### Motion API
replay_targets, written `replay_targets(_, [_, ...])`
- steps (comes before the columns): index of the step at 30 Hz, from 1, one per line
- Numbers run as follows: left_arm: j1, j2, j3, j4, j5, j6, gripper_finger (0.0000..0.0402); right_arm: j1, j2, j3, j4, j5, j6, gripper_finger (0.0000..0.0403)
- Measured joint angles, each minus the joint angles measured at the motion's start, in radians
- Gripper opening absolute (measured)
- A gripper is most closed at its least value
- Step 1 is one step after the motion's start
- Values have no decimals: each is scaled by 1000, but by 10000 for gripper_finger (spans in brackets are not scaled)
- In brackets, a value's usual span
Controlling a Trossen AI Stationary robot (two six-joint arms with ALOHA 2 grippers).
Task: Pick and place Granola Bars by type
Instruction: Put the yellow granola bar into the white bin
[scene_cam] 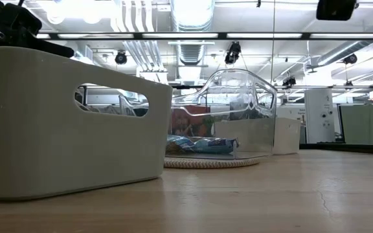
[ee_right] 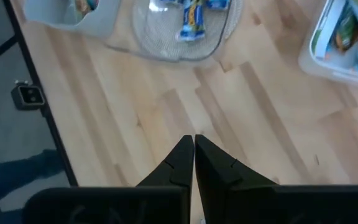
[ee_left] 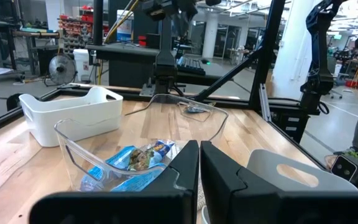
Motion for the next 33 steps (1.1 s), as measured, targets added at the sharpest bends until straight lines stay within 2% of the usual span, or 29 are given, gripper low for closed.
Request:
replay_targets(10, [0, 0, 0, 0, 0, 0, 0, 97, 0, 0, -87, 0, 71, 8])
replay_targets(21, [0, 0, 0, 0, 0, 0, 0, 247, 0, -2, -89, 1, 1, 8])
replay_targets(30, [0, 0, 0, 0, 0, 0, 0, 308, 0, -8, -199, -2, 191, 8])
replay_targets(33, [0, 0, 0, 0, 0, 0, 0, 311, -2, -21, -200, -32, 218, 8])
